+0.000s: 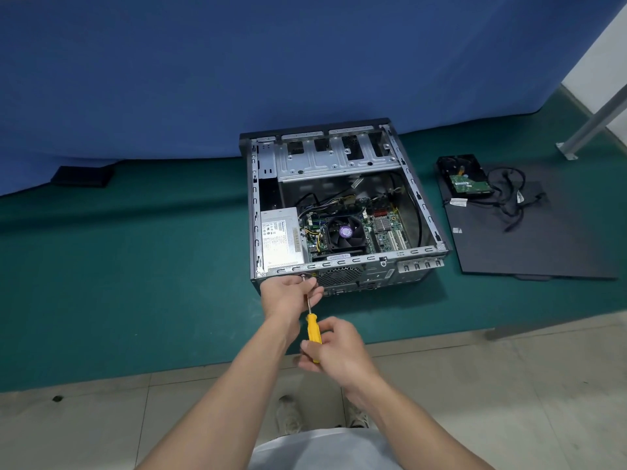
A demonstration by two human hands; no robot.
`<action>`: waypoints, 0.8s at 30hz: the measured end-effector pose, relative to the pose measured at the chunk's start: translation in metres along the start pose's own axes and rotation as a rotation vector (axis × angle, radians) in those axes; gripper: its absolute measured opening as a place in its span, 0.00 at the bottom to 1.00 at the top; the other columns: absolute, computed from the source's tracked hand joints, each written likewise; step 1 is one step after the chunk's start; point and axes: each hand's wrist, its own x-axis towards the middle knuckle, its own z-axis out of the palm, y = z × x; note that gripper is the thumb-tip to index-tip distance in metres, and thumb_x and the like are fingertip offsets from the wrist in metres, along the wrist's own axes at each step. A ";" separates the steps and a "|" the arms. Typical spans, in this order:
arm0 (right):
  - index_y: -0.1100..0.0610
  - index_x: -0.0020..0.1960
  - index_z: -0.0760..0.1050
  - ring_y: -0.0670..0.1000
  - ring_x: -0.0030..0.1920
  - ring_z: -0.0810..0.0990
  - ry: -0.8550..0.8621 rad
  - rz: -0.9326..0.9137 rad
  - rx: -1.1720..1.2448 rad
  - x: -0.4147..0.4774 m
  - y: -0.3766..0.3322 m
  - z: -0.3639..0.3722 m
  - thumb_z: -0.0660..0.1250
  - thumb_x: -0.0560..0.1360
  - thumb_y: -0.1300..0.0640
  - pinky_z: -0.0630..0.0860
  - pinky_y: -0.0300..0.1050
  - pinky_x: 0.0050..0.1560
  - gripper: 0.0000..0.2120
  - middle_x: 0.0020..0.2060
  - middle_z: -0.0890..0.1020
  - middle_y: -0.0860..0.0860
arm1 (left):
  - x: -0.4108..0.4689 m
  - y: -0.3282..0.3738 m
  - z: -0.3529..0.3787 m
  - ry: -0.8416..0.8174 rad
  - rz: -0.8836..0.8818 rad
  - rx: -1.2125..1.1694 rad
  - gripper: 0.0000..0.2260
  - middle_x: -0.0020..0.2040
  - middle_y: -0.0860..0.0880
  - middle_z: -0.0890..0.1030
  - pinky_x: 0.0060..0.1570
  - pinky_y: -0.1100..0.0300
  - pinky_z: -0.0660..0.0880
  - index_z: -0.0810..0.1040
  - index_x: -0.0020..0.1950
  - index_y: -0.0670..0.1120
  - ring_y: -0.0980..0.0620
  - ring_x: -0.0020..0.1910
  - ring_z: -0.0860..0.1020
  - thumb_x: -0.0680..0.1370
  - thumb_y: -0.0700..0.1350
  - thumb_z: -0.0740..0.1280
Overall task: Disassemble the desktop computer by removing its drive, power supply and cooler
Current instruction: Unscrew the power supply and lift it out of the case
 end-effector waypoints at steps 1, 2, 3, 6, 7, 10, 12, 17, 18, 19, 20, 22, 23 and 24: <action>0.62 0.52 0.72 0.53 0.38 0.84 0.018 -0.005 -0.022 0.001 0.001 0.002 0.67 0.75 0.68 0.82 0.44 0.43 0.07 0.44 0.79 0.60 | 0.001 0.000 0.001 0.021 0.010 0.020 0.03 0.44 0.36 0.82 0.36 0.60 0.82 0.76 0.49 0.32 0.44 0.40 0.85 0.76 0.29 0.68; 0.63 0.52 0.72 0.51 0.37 0.83 0.005 -0.001 -0.001 0.001 0.001 0.003 0.66 0.76 0.68 0.82 0.44 0.44 0.06 0.44 0.79 0.60 | 0.001 0.000 0.002 0.021 0.004 0.008 0.02 0.43 0.36 0.82 0.35 0.60 0.81 0.76 0.48 0.33 0.44 0.39 0.85 0.76 0.29 0.67; 0.64 0.52 0.71 0.50 0.35 0.83 -0.047 0.014 0.059 0.001 0.000 0.002 0.64 0.77 0.67 0.82 0.46 0.45 0.04 0.43 0.78 0.60 | 0.001 0.001 0.001 -0.001 -0.018 -0.030 0.01 0.42 0.35 0.82 0.34 0.60 0.81 0.75 0.47 0.32 0.43 0.38 0.84 0.77 0.28 0.66; 0.65 0.52 0.72 0.55 0.38 0.84 -0.317 0.123 0.314 0.000 -0.011 -0.008 0.59 0.80 0.66 0.81 0.51 0.48 0.04 0.42 0.80 0.62 | 0.001 0.006 -0.001 -0.092 -0.110 -0.197 0.02 0.42 0.32 0.80 0.33 0.59 0.82 0.74 0.48 0.30 0.41 0.37 0.83 0.77 0.26 0.63; 0.65 0.51 0.71 0.58 0.39 0.84 -0.380 0.149 0.362 0.001 -0.014 -0.011 0.58 0.80 0.67 0.81 0.51 0.47 0.04 0.42 0.80 0.63 | 0.001 0.006 -0.003 -0.108 -0.120 -0.219 0.02 0.42 0.32 0.81 0.33 0.58 0.82 0.74 0.49 0.29 0.41 0.37 0.83 0.77 0.26 0.63; 0.64 0.49 0.69 0.59 0.37 0.84 -0.306 0.137 0.251 0.004 -0.015 -0.011 0.59 0.79 0.70 0.82 0.48 0.41 0.03 0.38 0.80 0.63 | 0.002 0.005 -0.004 -0.093 -0.094 -0.143 0.02 0.42 0.33 0.81 0.35 0.58 0.82 0.75 0.49 0.29 0.42 0.37 0.83 0.77 0.27 0.65; 0.62 0.49 0.69 0.54 0.34 0.83 -0.136 0.074 0.033 0.006 -0.008 -0.002 0.62 0.78 0.69 0.82 0.47 0.41 0.04 0.38 0.78 0.60 | 0.002 0.004 -0.002 -0.019 -0.028 0.008 0.03 0.43 0.35 0.81 0.37 0.58 0.83 0.75 0.47 0.33 0.43 0.38 0.84 0.76 0.28 0.67; 0.64 0.53 0.70 0.53 0.33 0.82 -0.095 0.068 0.109 0.008 -0.001 -0.002 0.63 0.78 0.67 0.82 0.48 0.40 0.04 0.38 0.78 0.59 | 0.003 0.004 -0.001 -0.028 -0.015 0.016 0.03 0.44 0.34 0.81 0.33 0.60 0.81 0.74 0.49 0.33 0.43 0.38 0.83 0.77 0.28 0.64; 0.65 0.54 0.70 0.56 0.35 0.83 -0.174 0.125 0.241 0.007 -0.005 -0.007 0.62 0.79 0.66 0.82 0.49 0.40 0.05 0.40 0.78 0.61 | 0.004 0.005 -0.002 -0.060 -0.042 -0.036 0.04 0.44 0.33 0.80 0.33 0.60 0.81 0.73 0.52 0.31 0.42 0.38 0.83 0.78 0.27 0.63; 0.66 0.56 0.70 0.59 0.38 0.83 -0.256 0.183 0.359 0.006 -0.009 -0.012 0.60 0.80 0.66 0.82 0.50 0.40 0.06 0.42 0.79 0.63 | 0.005 0.005 -0.004 -0.091 -0.067 -0.079 0.05 0.43 0.33 0.80 0.33 0.59 0.82 0.73 0.52 0.30 0.41 0.39 0.83 0.78 0.26 0.62; 0.67 0.56 0.71 0.62 0.40 0.83 -0.320 0.218 0.426 0.005 -0.012 -0.016 0.59 0.80 0.67 0.82 0.51 0.40 0.07 0.43 0.79 0.65 | 0.005 0.006 -0.006 -0.120 -0.087 -0.120 0.04 0.42 0.33 0.80 0.34 0.59 0.82 0.73 0.51 0.30 0.41 0.38 0.83 0.78 0.26 0.61; 0.68 0.55 0.71 0.62 0.40 0.84 -0.327 0.194 0.378 0.003 -0.015 -0.018 0.59 0.79 0.69 0.82 0.49 0.39 0.06 0.42 0.80 0.64 | 0.006 0.006 -0.007 -0.144 -0.115 -0.175 0.03 0.40 0.33 0.81 0.34 0.58 0.82 0.74 0.48 0.29 0.41 0.37 0.84 0.78 0.26 0.62; 0.67 0.53 0.71 0.59 0.39 0.84 -0.262 0.151 0.283 0.003 -0.015 -0.015 0.61 0.78 0.70 0.82 0.47 0.38 0.05 0.40 0.81 0.62 | 0.005 0.004 -0.007 -0.136 -0.117 -0.180 0.02 0.40 0.33 0.82 0.34 0.59 0.82 0.75 0.48 0.29 0.42 0.37 0.84 0.78 0.27 0.63; 0.65 0.52 0.71 0.57 0.37 0.84 -0.175 0.103 0.158 0.003 -0.013 -0.011 0.62 0.77 0.70 0.82 0.45 0.38 0.04 0.38 0.81 0.60 | 0.005 0.003 -0.007 -0.110 -0.104 -0.160 0.02 0.41 0.34 0.82 0.34 0.59 0.81 0.76 0.47 0.29 0.42 0.37 0.84 0.77 0.28 0.64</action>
